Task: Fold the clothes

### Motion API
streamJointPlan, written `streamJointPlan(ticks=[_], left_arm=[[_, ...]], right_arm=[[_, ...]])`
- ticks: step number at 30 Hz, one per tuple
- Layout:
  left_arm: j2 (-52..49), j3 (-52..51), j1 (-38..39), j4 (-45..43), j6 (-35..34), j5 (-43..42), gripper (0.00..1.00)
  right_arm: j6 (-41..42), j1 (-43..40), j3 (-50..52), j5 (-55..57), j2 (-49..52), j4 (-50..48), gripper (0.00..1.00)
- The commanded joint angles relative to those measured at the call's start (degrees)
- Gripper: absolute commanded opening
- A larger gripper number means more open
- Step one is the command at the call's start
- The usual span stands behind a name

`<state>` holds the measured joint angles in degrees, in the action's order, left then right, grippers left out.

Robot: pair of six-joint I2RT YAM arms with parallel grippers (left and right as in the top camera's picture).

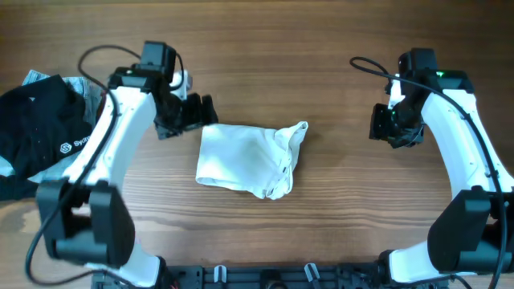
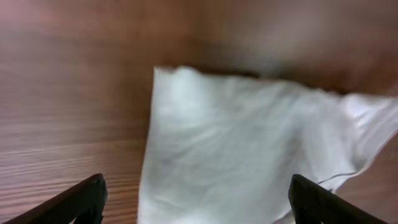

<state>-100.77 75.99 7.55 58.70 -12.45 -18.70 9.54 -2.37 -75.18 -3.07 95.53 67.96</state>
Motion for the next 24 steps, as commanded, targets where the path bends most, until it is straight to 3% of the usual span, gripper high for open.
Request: streamJointPlan(ticks=[1, 2, 5, 7, 8, 9, 12, 14, 18, 24], left_arm=[[-7.9, -4.7, 0.5, -1.1, 8.2, -11.8, 0.94], [-10.4, -6.1, 1.0, -2.4, 11.0, -15.6, 0.94], [-14.9, -8.0, 2.4, -7.0, 11.2, -15.9, 0.91], [-15.9, -8.0, 3.0, -8.9, 11.2, -16.0, 0.50], [-15.6, -7.7, 2.8, -9.5, 11.2, -15.6, 0.15], [-15.4, -7.0, 2.3, -9.4, 11.1, -14.8, 0.04], [-13.5, -3.1, -0.8, -7.4, 7.4, -7.1, 0.04], [-10.6, 3.5, -4.9, -2.1, 2.8, 5.3, 0.04], [-6.0, 14.9, -12.5, 3.5, 2.6, 17.0, 0.04], [-0.1, 24.5, -22.1, 3.7, 3.0, 31.3, 0.04]], right_arm=[[-0.6, -0.1, -1.0, -1.0, -1.4, 0.2, 0.47], [-0.6, -0.1, -1.0, -1.1, -1.4, 0.2, 0.47], [-0.6, -0.1, -1.0, -1.1, -1.4, 0.3, 0.47], [-0.6, -0.1, -1.0, -1.0, -1.4, 0.3, 0.47], [-0.6, -0.1, -1.0, -1.0, -1.4, 0.5, 0.47], [-0.6, -0.1, -1.0, -1.0, -1.4, 0.4, 0.47], [-0.9, -0.1, -1.0, -1.0, -1.4, 0.4, 0.47], [-1.9, -0.1, -1.0, -1.0, -1.4, 0.5, 0.47], [-1.9, -0.1, -1.0, -1.0, -1.4, 0.4, 0.47], [-1.9, -0.1, -1.0, -1.0, -1.4, 0.0, 0.47]])
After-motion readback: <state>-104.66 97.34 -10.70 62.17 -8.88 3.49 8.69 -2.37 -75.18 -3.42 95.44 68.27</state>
